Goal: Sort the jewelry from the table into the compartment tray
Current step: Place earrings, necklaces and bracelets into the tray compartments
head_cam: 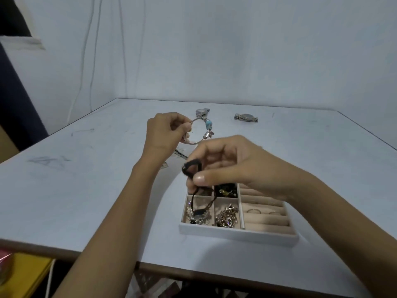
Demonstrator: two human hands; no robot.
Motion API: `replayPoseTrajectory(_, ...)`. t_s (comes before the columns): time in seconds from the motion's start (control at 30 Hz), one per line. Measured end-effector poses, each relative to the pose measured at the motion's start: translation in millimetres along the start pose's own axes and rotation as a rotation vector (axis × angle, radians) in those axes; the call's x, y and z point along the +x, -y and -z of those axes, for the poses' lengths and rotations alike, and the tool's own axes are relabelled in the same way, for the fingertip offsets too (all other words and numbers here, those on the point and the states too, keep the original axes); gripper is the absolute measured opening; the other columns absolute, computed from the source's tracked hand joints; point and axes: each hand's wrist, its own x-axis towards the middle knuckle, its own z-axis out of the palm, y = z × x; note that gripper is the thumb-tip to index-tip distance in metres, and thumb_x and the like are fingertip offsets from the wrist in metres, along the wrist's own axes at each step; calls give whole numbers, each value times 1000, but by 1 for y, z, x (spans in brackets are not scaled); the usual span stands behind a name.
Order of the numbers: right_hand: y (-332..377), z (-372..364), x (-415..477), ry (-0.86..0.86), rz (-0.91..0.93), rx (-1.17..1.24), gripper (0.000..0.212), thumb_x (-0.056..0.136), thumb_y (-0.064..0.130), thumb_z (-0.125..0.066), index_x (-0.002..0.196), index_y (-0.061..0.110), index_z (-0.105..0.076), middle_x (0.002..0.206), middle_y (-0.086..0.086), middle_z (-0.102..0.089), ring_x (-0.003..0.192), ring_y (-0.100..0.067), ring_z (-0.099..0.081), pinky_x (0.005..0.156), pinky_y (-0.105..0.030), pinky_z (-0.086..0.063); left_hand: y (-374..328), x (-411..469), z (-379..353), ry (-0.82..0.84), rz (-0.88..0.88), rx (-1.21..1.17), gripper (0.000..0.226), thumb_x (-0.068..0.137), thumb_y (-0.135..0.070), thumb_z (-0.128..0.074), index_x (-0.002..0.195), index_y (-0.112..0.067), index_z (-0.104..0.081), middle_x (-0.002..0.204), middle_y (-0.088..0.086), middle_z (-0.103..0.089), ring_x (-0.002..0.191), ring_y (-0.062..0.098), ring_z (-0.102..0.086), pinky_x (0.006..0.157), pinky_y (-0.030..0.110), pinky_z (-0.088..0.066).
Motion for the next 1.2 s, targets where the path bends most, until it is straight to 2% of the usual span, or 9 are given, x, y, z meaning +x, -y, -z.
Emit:
replayPoseTrajectory(0.17, -11, -7, 8, -22, -38, -181, 20, 83, -2, -69, 100, 5, -65, 90, -17, -70, 84, -23, -66, 82, -31, -54, 6, 1, 1, 1, 2, -22, 15, 84, -4, -67, 81, -18, -70, 65, 1, -67, 61, 22, -65, 66, 33, -59)
replayPoseTrajectory(0.3, -14, -4, 9, -26, -61, -247, 26, 81, -1, -71, 107, 5, -67, 80, -4, -70, 76, -10, -64, 71, -13, -48, 5, 0, 1, 1, 0, -14, 12, 85, -4, -67, 84, -16, -71, 67, 2, -67, 62, 20, -66, 63, 29, -60)
replayPoseTrajectory(0.43, -14, -2, 9, -19, -41, -305, 23, 80, -2, -72, 102, 1, -70, 86, -15, -73, 77, -12, -66, 66, -10, -45, 4, -1, 0, 8, -4, 6, 8, 86, -5, -67, 87, -12, -71, 69, 4, -68, 61, 20, -66, 64, 26, -59)
replayPoseTrajectory(0.5, -16, -1, 9, -26, -12, -317, 17, 79, -3, -73, 96, -2, -71, 86, -15, -74, 77, -14, -68, 68, -16, -50, 4, -1, 0, 12, -5, 4, 8, 86, -5, -67, 88, -11, -72, 68, 4, -68, 60, 20, -66, 65, 29, -60)
replayPoseTrajectory(0.67, -21, -5, 9, 5, 9, -390, 14, 78, -7, -71, 91, -2, -75, 88, -18, -73, 81, -36, -70, 78, -52, -56, 4, -2, 1, 8, 0, 2, 9, 86, -5, -66, 87, -12, -71, 67, 3, -67, 61, 21, -66, 67, 32, -60)
replayPoseTrajectory(0.8, -17, -3, 6, 99, 9, -539, 20, 78, -7, -69, 93, 5, -77, 97, -4, -72, 85, -8, -66, 72, -16, -48, 4, -2, 1, 13, 4, 4, 9, 85, -5, -66, 85, -13, -71, 66, 2, -67, 61, 21, -66, 68, 34, -60)
replayPoseTrajectory(0.9, -15, 0, 3, 131, 2, -594, 27, 79, -4, -65, 94, 14, -79, 103, 4, -63, 85, -16, -61, 72, -35, -50, 4, -2, 1, 17, 2, 3, 10, 86, -5, -66, 84, -14, -70, 65, 2, -67, 59, 20, -65, 68, 34, -60)
replayPoseTrajectory(1.03, -15, 3, 2, 129, -21, -575, 17, 82, 6, -71, 94, 13, -79, 94, 1, -56, 72, -12, -52, 64, -26, -46, 6, -3, 1, 25, -1, 9, 9, 85, -5, -66, 86, -12, -71, 65, 2, -67, 60, 19, -65, 68, 35, -60)
replayPoseTrajectory(1.2, -21, -3, 6, 117, 37, -591, 17, 78, 4, -75, 93, 12, -78, 89, -3, -64, 68, -8, -56, 65, -30, -50, 6, -2, 0, 28, 8, 8, 10, 85, -4, -67, 85, -13, -70, 69, 7, -68, 61, 20, -65, 67, 34, -60)
